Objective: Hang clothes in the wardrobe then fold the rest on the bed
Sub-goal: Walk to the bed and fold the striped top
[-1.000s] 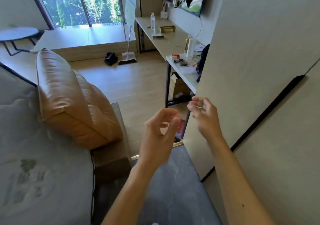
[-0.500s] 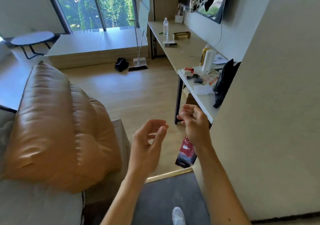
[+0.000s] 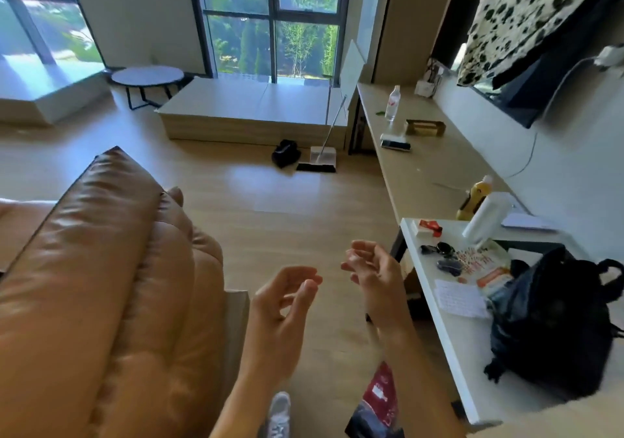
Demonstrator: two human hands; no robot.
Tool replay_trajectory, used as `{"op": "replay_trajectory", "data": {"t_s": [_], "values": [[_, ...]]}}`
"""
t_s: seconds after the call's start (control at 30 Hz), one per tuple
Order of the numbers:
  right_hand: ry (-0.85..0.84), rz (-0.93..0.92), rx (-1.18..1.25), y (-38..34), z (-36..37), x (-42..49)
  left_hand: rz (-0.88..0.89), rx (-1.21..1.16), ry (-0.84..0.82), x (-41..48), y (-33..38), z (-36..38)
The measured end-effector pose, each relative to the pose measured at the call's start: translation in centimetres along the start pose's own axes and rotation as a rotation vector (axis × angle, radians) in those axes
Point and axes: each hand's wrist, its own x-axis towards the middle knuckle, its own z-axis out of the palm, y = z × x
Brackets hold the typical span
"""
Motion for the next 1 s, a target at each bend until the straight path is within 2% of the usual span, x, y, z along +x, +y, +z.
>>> {"op": "replay_trajectory", "data": {"t_s": [0.33,0.53,0.8,1.0], "values": [[-0.032,-0.043,-0.022,-1.6,9.5,25.5,0.03,-0.04,0.066,27.5,-4.2,-1.4],[-0.089,-0.019,-0.02,-3.4,14.4,37.9,0.041,-0.025,0.066,40.5,-5.8,-1.1],[-0.212,-0.062,-0.021,-4.4,21.8,57.6,0.056,0.034,0.203,58.3,-10.8,-1.0],[-0.407,-0.161,-0.021,-8.7,30.0,73.5,0.114,0.086,0.401,73.1,-11.8,-3.4]]}}
